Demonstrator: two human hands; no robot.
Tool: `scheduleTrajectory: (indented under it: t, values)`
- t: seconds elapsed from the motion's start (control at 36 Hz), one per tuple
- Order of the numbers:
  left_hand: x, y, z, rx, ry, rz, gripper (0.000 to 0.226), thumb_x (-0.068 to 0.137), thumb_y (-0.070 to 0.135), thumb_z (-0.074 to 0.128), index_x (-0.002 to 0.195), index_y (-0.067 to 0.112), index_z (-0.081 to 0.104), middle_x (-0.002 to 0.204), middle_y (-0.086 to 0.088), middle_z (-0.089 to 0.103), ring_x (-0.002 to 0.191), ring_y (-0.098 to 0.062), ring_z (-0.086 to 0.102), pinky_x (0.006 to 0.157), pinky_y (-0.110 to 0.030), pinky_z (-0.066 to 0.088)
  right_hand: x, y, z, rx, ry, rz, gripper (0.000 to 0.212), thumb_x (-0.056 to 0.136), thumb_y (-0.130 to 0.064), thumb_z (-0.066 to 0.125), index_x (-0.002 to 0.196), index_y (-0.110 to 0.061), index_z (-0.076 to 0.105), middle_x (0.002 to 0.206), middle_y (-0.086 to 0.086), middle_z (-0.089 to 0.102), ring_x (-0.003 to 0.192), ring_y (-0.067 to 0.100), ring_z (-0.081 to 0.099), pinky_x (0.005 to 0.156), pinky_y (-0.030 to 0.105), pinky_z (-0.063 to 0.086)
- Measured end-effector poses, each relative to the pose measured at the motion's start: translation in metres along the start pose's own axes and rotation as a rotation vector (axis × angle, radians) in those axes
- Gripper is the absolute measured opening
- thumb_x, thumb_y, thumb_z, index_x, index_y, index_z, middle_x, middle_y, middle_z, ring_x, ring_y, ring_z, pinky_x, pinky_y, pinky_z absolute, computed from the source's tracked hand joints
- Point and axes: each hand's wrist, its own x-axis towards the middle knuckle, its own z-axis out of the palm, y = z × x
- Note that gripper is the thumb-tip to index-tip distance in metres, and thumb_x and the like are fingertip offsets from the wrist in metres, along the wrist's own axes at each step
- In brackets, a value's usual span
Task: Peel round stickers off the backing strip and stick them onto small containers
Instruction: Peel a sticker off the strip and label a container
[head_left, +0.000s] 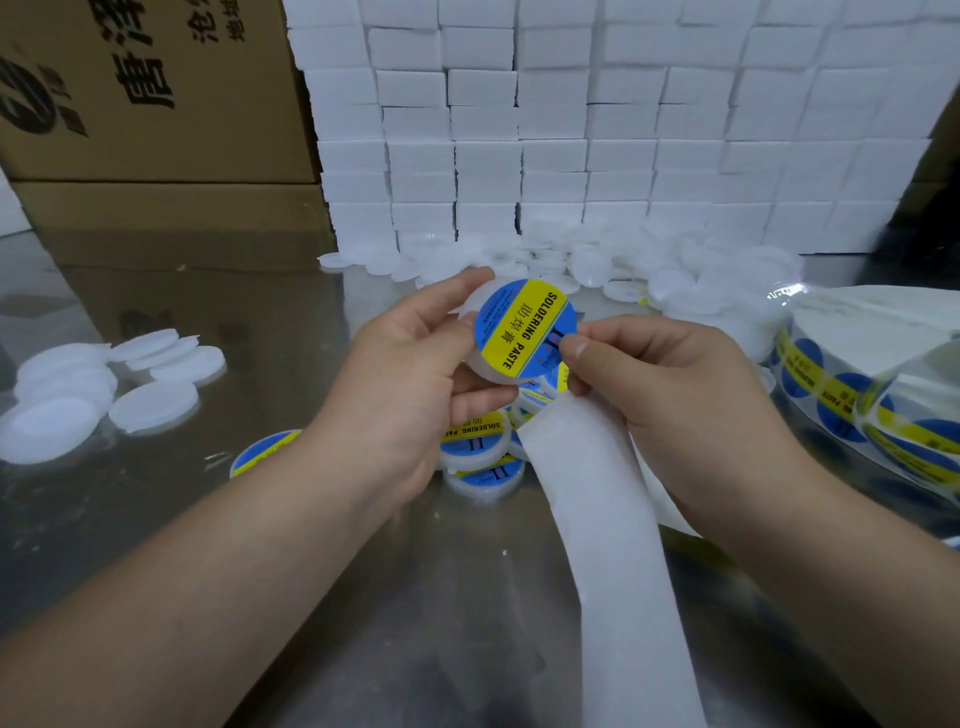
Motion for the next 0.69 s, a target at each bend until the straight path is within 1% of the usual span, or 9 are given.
scheduleTrajectory:
  t: [0.11, 0.22, 0.33, 0.47, 0.58, 0.69]
  values:
    - [-0.0012, 0.0005, 0.0005, -0.063, -0.018, -0.005, 0.024, 0.09, 0.007, 0.05, 0.107, 0.018, 0.062, 0.081, -0.006, 0.071, 0.065, -0.023, 0.07, 0.054, -0.025, 0.054, 0.0004, 0.0012, 0.0003, -0.018, 0.024, 0.013, 0.035, 0.08, -0.018, 0.063, 0.048, -0.03, 0.067, 0.05, -0.011, 0.059, 0.05, -0.001, 0.051, 0.05, 0.008, 0.041]
    - [-0.0015, 0.0005, -0.0011, -0.077, -0.026, 0.004, 0.02, 0.094, 0.015, 0.046, 0.102, 0.02, 0.064, 0.084, -0.009, 0.072, 0.069, -0.027, 0.07, 0.058, -0.029, 0.056, 0.0016, 0.002, 0.0005, -0.021, 0.031, 0.023, 0.033, 0.081, -0.018, 0.063, 0.052, -0.032, 0.069, 0.051, -0.011, 0.059, 0.053, 0.001, 0.051, 0.052, 0.011, 0.042]
    - [-0.0034, -0.0007, 0.0003, -0.035, -0.053, 0.031, 0.019, 0.091, 0.014, 0.051, 0.1, 0.025, 0.064, 0.083, -0.003, 0.073, 0.07, -0.023, 0.07, 0.062, -0.03, 0.057, 0.001, 0.0026, 0.0004, -0.039, 0.038, 0.018, 0.032, 0.081, -0.019, 0.063, 0.053, -0.034, 0.069, 0.05, -0.011, 0.059, 0.051, 0.0, 0.05, 0.05, 0.011, 0.041]
    - [-0.0037, -0.0031, 0.0014, -0.002, -0.063, 0.054, 0.022, 0.089, 0.01, 0.052, 0.098, 0.028, 0.063, 0.079, 0.002, 0.073, 0.068, -0.018, 0.07, 0.059, -0.026, 0.056, 0.001, 0.0025, 0.0007, -0.051, 0.051, 0.028, 0.031, 0.081, -0.019, 0.063, 0.054, -0.033, 0.07, 0.049, -0.011, 0.058, 0.048, -0.001, 0.048, 0.048, 0.011, 0.04]
    - [-0.0038, -0.0043, 0.0016, 0.015, -0.06, 0.07, 0.024, 0.088, 0.009, 0.053, 0.094, 0.03, 0.064, 0.079, 0.002, 0.073, 0.07, -0.017, 0.07, 0.059, -0.026, 0.056, 0.0003, 0.0017, 0.0007, -0.07, 0.064, 0.035, 0.037, 0.081, -0.018, 0.063, 0.047, -0.03, 0.067, 0.046, -0.012, 0.056, 0.045, -0.002, 0.046, 0.045, 0.009, 0.038]
    - [-0.0042, -0.0046, 0.0028, 0.028, -0.057, 0.073, 0.024, 0.088, 0.009, 0.054, 0.093, 0.03, 0.064, 0.078, 0.003, 0.073, 0.07, -0.016, 0.07, 0.06, -0.026, 0.057, 0.0001, 0.0015, 0.0001, -0.086, 0.079, 0.047, 0.037, 0.082, -0.016, 0.064, 0.046, -0.024, 0.064, 0.045, -0.012, 0.056, 0.042, -0.003, 0.045, 0.044, 0.008, 0.037]
